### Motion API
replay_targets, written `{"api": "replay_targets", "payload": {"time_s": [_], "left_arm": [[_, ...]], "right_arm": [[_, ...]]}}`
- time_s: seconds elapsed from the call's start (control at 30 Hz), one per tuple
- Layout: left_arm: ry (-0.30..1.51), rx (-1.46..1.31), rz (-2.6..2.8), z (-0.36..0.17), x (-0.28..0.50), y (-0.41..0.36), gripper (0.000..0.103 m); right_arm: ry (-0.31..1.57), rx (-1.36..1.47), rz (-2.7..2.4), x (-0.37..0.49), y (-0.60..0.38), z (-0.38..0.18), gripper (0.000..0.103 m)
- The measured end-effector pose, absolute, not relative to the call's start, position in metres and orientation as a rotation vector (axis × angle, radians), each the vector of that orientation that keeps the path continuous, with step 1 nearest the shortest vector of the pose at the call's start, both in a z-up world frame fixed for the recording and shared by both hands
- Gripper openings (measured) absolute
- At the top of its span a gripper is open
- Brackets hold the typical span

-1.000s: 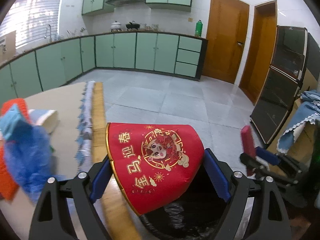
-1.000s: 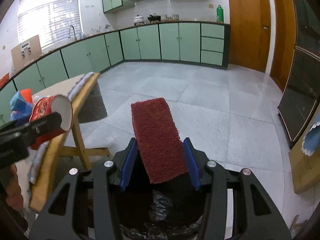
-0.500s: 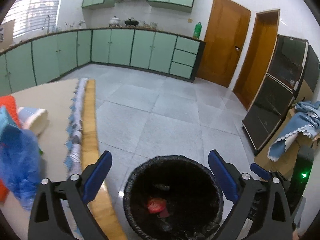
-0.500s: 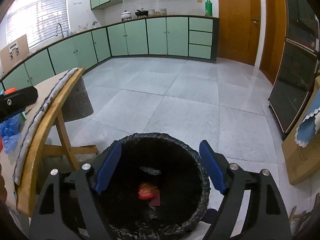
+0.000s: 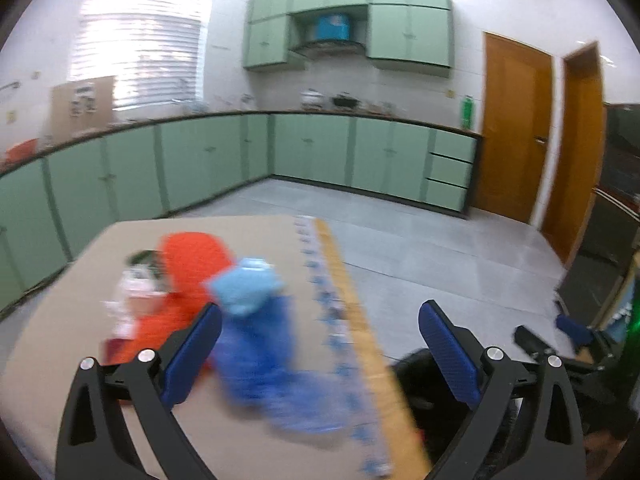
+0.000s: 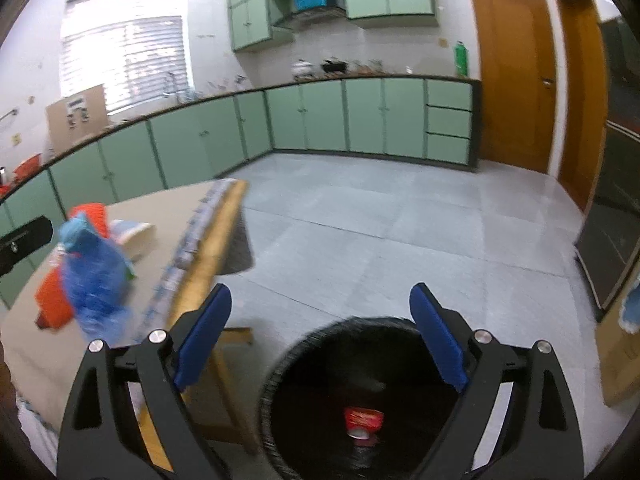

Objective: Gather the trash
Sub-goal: 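Move both tools back over the trash pile on the table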

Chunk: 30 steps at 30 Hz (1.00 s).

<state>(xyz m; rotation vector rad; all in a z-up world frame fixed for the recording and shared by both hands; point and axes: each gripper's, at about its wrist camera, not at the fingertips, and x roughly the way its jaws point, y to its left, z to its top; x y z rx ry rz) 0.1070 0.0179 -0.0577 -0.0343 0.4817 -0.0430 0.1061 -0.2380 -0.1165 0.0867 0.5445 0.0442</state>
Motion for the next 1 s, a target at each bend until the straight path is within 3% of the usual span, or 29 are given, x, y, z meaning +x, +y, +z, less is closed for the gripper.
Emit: {"api": "replay_targets", "payload": {"time_s": [0.37, 1.0], "left_arm": [[0.517, -0.028, 0.192, -0.077, 0.089, 0.108, 0.097], [0.517, -0.086, 0.281, -0.084, 0.112, 0.166, 0.097]], "right_arm": [[0.545, 0.058, 0.249, 0.122, -0.145, -0.112, 0.088], [0.501, 0.035, 0.435, 0.155, -0.056, -0.082, 0.084]]}}
